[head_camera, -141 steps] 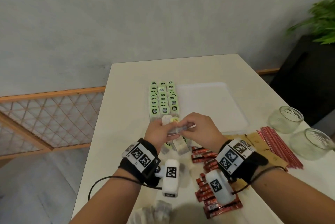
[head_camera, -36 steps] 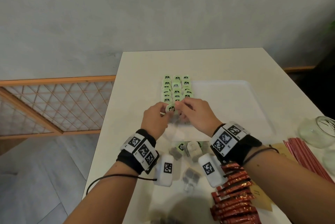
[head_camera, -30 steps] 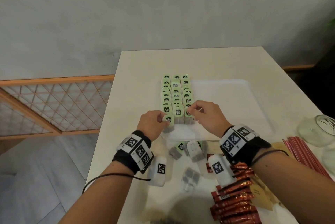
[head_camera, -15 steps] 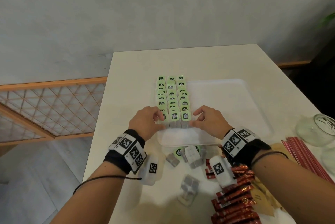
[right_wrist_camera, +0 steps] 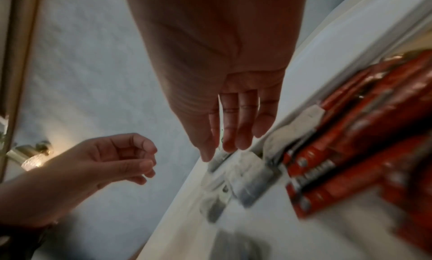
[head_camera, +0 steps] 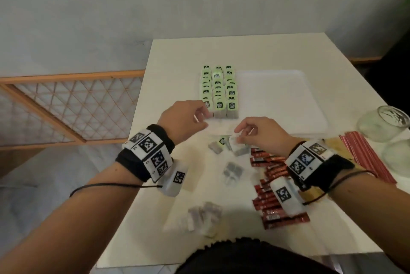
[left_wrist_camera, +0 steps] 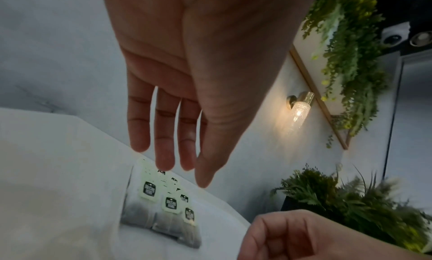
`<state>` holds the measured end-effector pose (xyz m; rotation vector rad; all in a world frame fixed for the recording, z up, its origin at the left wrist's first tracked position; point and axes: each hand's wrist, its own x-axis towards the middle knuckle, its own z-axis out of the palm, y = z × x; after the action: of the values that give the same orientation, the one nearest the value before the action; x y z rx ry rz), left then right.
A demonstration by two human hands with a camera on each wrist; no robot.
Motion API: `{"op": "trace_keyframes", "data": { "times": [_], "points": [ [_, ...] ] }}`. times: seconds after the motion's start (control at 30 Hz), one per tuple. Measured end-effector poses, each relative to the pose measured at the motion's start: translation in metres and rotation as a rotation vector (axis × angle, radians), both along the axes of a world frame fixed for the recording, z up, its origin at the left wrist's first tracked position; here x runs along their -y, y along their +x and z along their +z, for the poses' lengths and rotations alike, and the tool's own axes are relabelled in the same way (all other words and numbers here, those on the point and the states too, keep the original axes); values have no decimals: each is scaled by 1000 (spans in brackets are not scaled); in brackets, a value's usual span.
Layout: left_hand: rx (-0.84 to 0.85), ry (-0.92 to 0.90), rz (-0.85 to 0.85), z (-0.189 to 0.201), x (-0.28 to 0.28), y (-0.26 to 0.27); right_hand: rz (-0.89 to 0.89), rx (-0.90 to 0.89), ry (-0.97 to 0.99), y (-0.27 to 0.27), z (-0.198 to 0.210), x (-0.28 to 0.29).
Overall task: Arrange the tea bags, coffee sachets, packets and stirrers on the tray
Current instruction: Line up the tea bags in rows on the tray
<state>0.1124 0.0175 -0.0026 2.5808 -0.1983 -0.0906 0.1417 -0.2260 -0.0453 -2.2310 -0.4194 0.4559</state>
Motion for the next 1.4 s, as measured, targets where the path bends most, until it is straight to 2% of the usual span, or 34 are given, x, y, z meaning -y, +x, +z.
{"op": "trace_keyframes", "data": {
  "times": [0.13, 0.27, 0.4, 0.67, 0.77, 0.87, 0.97, 1.07, 1.2, 1.3, 1.33, 1.4],
  "points": [
    [-109, 98, -75, 2, 0, -36, 135, 14, -1, -31, -6, -1],
    [-338, 261, -281, -4, 5, -71, 414, 110, -166, -50, -8, -7],
    [-484, 309, -349, -13, 9, -96, 437, 193, -352, -58, -13, -5],
    [-396, 401, -419, -43, 35, -113, 334, 205, -515, -66, -11, 9],
    [-355, 367, -343, -46, 39, -106, 309, 192, -545, -66, -9, 8],
    [-347, 290, -189, -50, 42, -94, 303, 218, -575, -63, -4, 9],
    [-388, 163, -73, -50, 43, -82, 247, 214, -550, -62, 1, 11],
    [-393, 115, -51, -46, 43, -73, 211, 202, -477, -56, 2, 13],
    [-420, 262, -146, -48, 40, -67, 171, 178, -311, -51, 10, 13],
    [-439, 323, -174, -48, 43, -62, 238, 71, -189, -53, 18, 12],
    [-429, 296, -162, -46, 44, -60, 282, 24, -159, -55, 18, 12],
    [-406, 129, -99, -40, 47, -57, 330, -36, -93, -61, 16, 9]
  ]
}}
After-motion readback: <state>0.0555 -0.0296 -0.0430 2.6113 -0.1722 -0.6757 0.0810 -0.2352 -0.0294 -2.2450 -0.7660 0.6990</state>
